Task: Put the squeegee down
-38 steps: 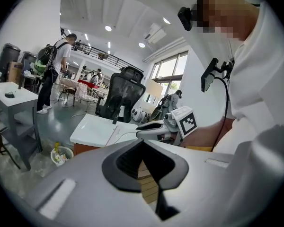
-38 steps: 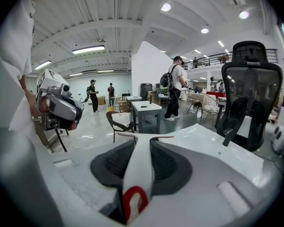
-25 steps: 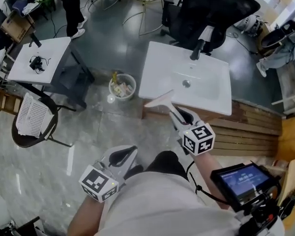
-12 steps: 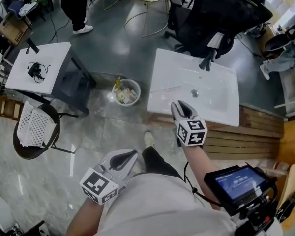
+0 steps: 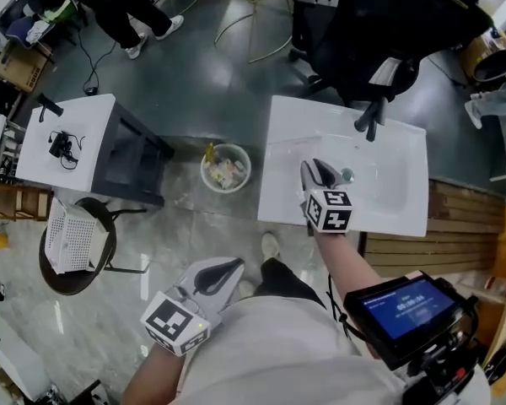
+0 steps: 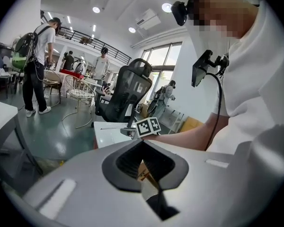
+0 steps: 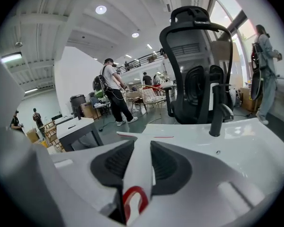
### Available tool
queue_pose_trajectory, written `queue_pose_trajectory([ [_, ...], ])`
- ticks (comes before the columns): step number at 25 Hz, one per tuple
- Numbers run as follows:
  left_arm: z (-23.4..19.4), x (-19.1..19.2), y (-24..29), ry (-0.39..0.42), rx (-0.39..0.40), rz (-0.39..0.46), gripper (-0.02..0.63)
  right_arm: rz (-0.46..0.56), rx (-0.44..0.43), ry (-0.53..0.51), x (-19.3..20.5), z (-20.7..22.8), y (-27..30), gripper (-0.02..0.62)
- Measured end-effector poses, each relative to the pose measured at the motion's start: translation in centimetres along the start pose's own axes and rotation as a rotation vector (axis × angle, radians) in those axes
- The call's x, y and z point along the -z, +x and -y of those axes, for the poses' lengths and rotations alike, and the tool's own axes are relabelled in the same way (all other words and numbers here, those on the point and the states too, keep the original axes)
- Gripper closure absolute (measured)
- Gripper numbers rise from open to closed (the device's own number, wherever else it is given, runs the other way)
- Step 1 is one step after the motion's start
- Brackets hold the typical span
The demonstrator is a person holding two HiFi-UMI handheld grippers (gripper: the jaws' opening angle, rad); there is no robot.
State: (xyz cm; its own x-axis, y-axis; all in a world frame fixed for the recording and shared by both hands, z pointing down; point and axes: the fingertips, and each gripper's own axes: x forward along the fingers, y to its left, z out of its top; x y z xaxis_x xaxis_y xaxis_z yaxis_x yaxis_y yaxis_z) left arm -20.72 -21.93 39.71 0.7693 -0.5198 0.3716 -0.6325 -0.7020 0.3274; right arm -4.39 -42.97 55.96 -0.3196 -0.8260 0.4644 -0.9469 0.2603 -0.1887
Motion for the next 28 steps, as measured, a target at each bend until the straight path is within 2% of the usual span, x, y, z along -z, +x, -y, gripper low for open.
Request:
queue_pose_trajectory([
  [7,-2.2,-1.9,3.5,-0.018,-0.028,-0.022,0.601,-0.033,0.028,0.063,0.1,2.4,6.0,0.483],
  [14,-4.0,-2.0,5.3,-0.053,-0.063,-0.052,0.6,-0.04,0.044,0.084,0.1,3.2,9.8,0.483],
  [28,-5.5,-2.1,6.4,-0.075,-0.061,-0.051,0.6,-0.102,0.046,0.101,2.3,1.2,10.9,0.479],
])
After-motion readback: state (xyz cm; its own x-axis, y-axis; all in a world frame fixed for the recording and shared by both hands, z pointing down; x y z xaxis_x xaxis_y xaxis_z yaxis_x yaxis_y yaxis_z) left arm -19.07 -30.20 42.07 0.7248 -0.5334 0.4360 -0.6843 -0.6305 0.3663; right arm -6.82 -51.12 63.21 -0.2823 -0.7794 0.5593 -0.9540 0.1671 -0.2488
